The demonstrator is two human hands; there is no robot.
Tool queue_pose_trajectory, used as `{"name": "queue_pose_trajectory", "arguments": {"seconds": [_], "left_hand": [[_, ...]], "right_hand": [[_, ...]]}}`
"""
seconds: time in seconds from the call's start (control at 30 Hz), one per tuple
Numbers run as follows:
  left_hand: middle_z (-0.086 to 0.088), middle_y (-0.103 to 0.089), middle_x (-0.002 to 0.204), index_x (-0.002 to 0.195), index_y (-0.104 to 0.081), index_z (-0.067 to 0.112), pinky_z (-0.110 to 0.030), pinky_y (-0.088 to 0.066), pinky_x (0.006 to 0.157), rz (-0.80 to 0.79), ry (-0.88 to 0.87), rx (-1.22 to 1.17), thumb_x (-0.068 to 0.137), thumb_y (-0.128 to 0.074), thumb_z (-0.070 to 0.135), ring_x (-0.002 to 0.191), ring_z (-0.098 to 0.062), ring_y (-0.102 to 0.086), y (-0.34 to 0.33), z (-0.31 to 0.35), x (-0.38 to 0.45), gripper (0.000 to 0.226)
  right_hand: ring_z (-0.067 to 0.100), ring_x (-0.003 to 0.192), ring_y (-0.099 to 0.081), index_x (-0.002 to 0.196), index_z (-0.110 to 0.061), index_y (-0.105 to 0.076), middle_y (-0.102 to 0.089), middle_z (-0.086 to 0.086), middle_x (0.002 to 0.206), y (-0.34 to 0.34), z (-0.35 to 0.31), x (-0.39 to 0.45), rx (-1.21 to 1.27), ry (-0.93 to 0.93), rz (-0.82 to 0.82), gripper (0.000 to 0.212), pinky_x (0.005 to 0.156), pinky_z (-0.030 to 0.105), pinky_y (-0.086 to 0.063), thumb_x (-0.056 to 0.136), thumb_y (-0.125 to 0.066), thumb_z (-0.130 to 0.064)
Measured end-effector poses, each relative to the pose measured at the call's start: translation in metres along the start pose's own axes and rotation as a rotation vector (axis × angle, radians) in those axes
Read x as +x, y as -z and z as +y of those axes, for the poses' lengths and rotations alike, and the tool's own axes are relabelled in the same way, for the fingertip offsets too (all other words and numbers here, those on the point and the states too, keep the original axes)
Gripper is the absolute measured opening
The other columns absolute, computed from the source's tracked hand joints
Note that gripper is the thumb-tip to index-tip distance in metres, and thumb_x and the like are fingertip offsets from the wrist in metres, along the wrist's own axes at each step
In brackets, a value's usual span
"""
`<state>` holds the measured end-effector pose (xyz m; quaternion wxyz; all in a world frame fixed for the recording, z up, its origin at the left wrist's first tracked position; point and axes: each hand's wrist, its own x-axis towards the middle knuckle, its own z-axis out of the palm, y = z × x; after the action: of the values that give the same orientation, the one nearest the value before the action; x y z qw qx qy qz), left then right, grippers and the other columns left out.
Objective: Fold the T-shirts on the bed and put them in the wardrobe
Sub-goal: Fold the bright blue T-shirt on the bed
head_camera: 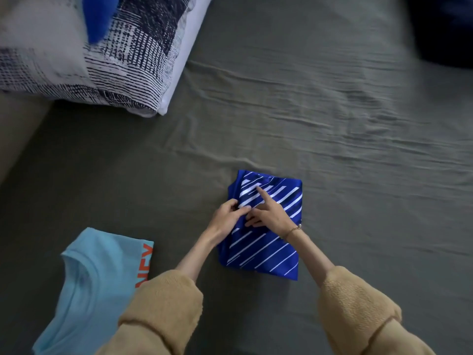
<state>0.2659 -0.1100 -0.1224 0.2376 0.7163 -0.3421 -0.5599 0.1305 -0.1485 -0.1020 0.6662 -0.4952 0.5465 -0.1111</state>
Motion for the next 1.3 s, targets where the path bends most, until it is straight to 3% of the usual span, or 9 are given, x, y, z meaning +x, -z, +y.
{"name": "queue_pose_trajectory", "arguments": {"seconds": [0.07,0.17,0.33,0.43,0.53,0.63,0.73,0.97,1.3], "left_hand": [[-0.009,-0.063,0.09,0.089,-0.056,0.006,-0.032,-0.041,0.075,0.061,-0.037,0.075,0.088,-0.06,0.022,0.089,-0.026,-0.057,0.001,0.0,0.002,0.016],[-0.008,-0.064,0.091,0.088,-0.058,0.004,-0.028,-0.04,0.066,0.151,-0.063,0.199,0.088,-0.055,0.017,0.085,-0.022,-0.058,0.001,0.004,0.002,0.013],[-0.002,-0.046,0.111,0.093,-0.055,0.01,-0.03,-0.041,0.079,0.293,-0.047,0.412,0.09,-0.053,0.028,0.098,-0.018,-0.049,-0.004,0.008,0.003,0.019],[-0.007,-0.048,0.125,0.115,-0.048,0.01,-0.033,-0.042,0.088,0.298,-0.006,0.272,0.09,-0.057,0.03,0.108,-0.023,-0.052,-0.006,0.013,0.006,0.033],[-0.011,-0.051,0.132,0.134,-0.037,0.009,-0.034,-0.041,0.097,0.204,0.043,0.124,0.087,-0.065,0.029,0.118,-0.028,-0.052,-0.005,0.02,0.007,0.058],[-0.01,-0.06,0.124,0.117,-0.055,0.007,-0.027,-0.041,0.086,0.184,0.014,0.18,0.092,-0.059,0.023,0.109,-0.024,-0.056,-0.002,0.024,0.005,0.03],[-0.005,-0.063,0.117,0.11,-0.058,0.012,-0.03,-0.045,0.084,0.133,0.022,0.048,0.094,-0.056,0.021,0.101,-0.021,-0.06,0.0,0.026,-0.002,0.018],[-0.005,-0.063,0.11,0.118,-0.052,0.014,-0.026,-0.053,0.073,0.031,-0.076,-0.298,0.094,-0.055,0.01,0.089,-0.017,-0.064,0.016,0.055,-0.029,0.024],[-0.006,-0.066,0.103,0.111,-0.062,0.005,-0.007,-0.047,0.067,0.157,-0.286,-0.258,0.085,-0.057,-0.008,0.081,-0.005,-0.062,0.014,0.065,-0.078,0.03]], "right_hand": [[0.016,0.067,-0.065,0.14,-0.009,-0.035,-0.063,0.003,0.079,0.005,0.002,0.003,-0.057,0.039,0.146,0.053,0.065,0.019,-0.055,0.091,-0.046,0.004],[0.021,0.079,-0.062,0.121,-0.004,-0.053,-0.06,0.002,0.084,0.016,0.005,0.006,-0.293,0.089,0.488,0.036,0.077,0.03,-0.051,0.086,-0.047,0.001],[0.031,0.122,-0.037,0.127,-0.005,-0.042,-0.042,0.015,0.128,0.032,0.015,0.004,-0.384,-0.126,0.733,0.053,0.096,0.039,-0.037,0.08,-0.065,-0.014],[0.031,0.122,-0.043,0.132,-0.001,-0.038,-0.046,0.016,0.13,0.038,0.018,0.007,-0.167,-0.203,0.673,0.063,0.099,0.035,-0.035,0.079,-0.07,-0.015],[0.027,0.103,-0.061,0.113,-0.006,-0.058,-0.064,0.011,0.114,0.049,0.022,0.011,0.077,-0.242,0.544,0.042,0.093,0.037,-0.048,0.075,-0.074,-0.015],[0.021,0.081,-0.065,0.086,-0.009,-0.063,-0.068,0.009,0.093,0.059,0.016,0.004,0.193,-0.221,0.393,0.01,0.069,0.027,-0.056,0.08,-0.07,-0.012],[0.008,0.072,-0.059,0.092,-0.011,-0.06,-0.063,-0.001,0.083,0.064,0.003,-0.012,0.234,-0.147,0.305,0.005,0.055,0.013,-0.046,0.088,-0.061,-0.009],[0.009,0.079,-0.063,0.105,-0.012,-0.059,-0.065,-0.001,0.094,0.082,-0.035,-0.047,0.201,0.098,0.238,0.025,0.06,0.013,-0.052,0.083,-0.063,-0.001],[0.005,0.075,-0.055,0.086,-0.006,-0.063,-0.06,0.002,0.079,0.097,-0.036,-0.093,-0.185,0.475,0.139,0.023,0.069,0.023,-0.044,0.072,-0.068,0.011]]}}
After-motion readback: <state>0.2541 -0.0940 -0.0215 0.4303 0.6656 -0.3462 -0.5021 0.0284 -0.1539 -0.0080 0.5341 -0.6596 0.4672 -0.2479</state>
